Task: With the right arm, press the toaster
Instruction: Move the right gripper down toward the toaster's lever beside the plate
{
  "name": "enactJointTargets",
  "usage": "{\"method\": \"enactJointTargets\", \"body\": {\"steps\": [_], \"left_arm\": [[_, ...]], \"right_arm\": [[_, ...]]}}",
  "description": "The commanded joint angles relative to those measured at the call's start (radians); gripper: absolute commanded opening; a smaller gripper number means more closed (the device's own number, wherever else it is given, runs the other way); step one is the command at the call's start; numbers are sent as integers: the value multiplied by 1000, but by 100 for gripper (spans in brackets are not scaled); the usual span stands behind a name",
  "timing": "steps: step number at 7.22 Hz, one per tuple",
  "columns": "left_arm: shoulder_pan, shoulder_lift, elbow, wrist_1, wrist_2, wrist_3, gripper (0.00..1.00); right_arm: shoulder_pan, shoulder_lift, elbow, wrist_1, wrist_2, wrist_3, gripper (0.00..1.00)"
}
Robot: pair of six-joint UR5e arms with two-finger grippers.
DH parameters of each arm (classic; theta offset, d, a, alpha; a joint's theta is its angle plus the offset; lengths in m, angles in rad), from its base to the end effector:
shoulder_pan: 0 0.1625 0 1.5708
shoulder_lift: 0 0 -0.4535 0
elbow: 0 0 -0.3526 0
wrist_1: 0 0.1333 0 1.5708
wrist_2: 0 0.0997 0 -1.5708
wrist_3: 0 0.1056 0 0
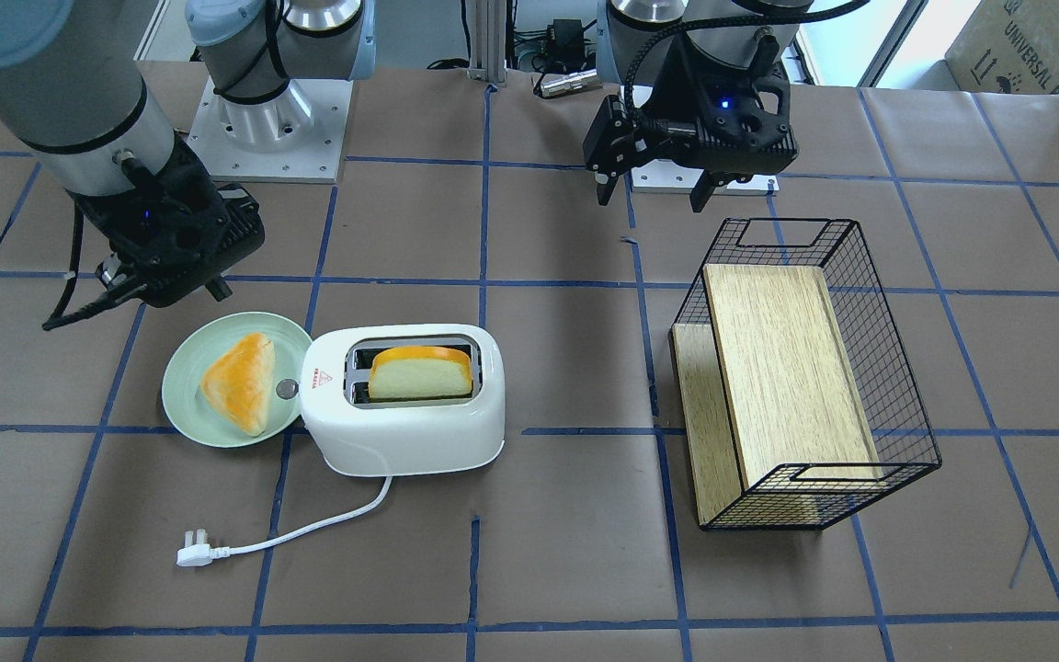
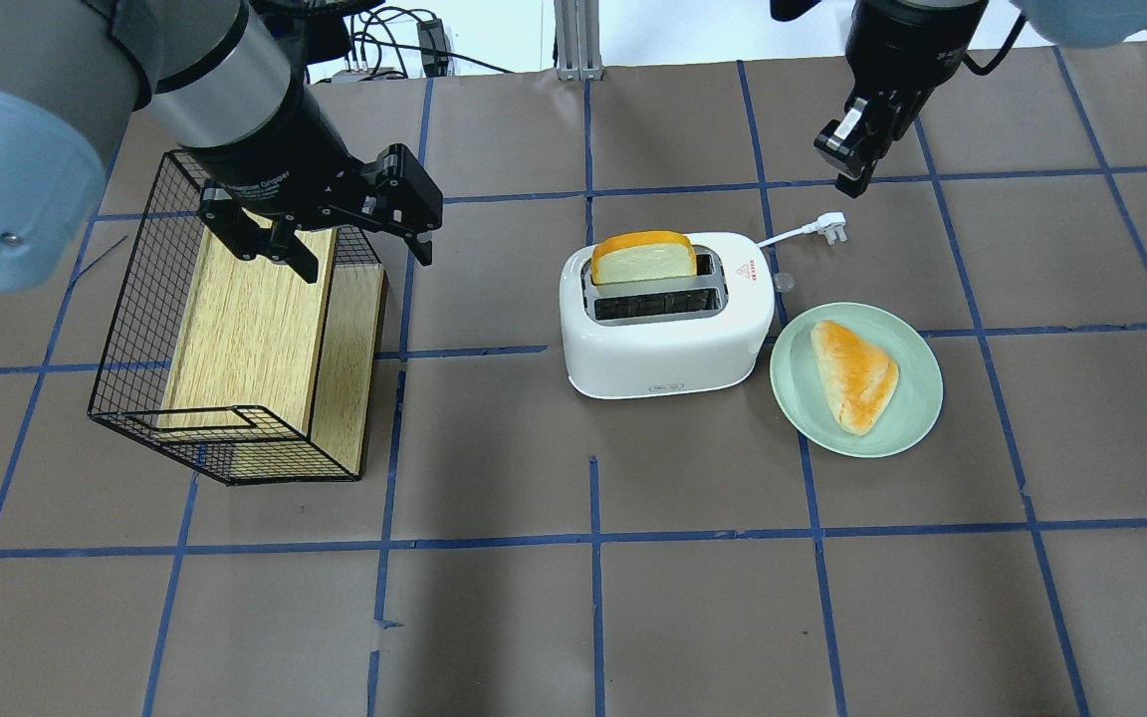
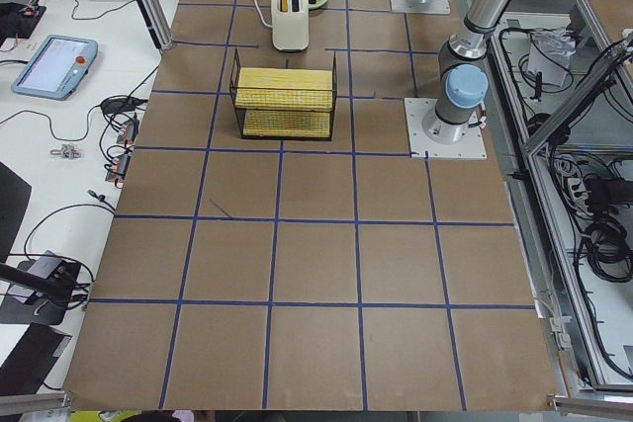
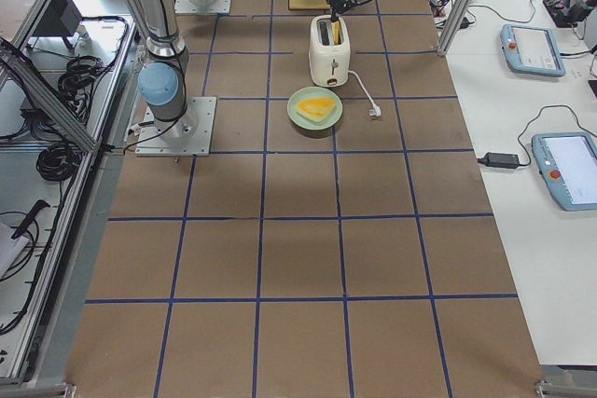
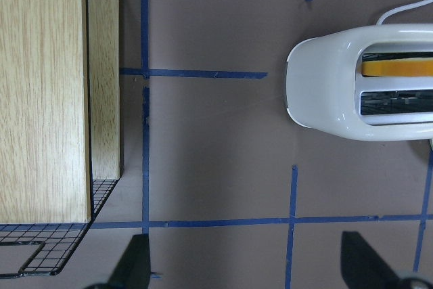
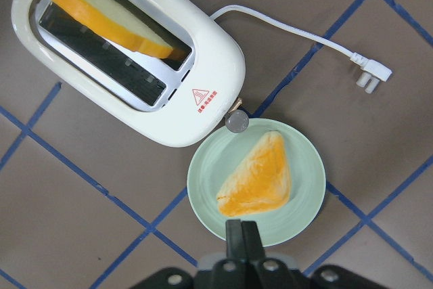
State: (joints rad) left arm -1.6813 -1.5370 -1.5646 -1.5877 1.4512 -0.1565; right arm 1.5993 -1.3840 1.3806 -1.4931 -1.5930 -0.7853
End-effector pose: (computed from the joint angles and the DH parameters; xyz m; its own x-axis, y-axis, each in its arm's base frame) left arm -0.1934 -0.4203 0.5273 -0.9916 -0.0440 0.1214 -0.0449 0.9990 -0.0042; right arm 0.1460 -0.5245 0.4966 -0.6866 -0.7261 -0.0368 -0.7266 0.6836 0.0682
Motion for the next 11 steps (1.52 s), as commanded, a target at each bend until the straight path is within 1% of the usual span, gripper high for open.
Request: {"method": "enactJointTargets", "body": {"steps": [1, 2, 3, 4, 5, 7, 8, 11], "left_arm": [[0, 0, 0, 0, 0, 0, 100], [0, 0, 0, 0, 0, 0, 100], [0, 0, 0, 0, 0, 0, 100], [0, 0, 0, 0, 0, 0, 100], [0, 0, 0, 0, 0, 0, 100], [0, 0, 0, 0, 0, 0, 100], [0, 0, 0, 0, 0, 0, 100], [0, 0, 0, 0, 0, 0, 100]], "right_arm": [[-1, 16, 142, -199, -10, -211, 3], [-7, 16, 238, -354, -11, -277, 3], [-7, 19, 302, -457, -4, -314, 3], [-4, 26, 320, -510, 2, -407, 3], [-2, 40, 325, -518, 1, -417, 3], [-1, 43, 374, -526, 2, -416, 3], [-4, 43, 385, -559, -1, -422, 3], [-6, 71, 385, -559, 4, -417, 2]]}}
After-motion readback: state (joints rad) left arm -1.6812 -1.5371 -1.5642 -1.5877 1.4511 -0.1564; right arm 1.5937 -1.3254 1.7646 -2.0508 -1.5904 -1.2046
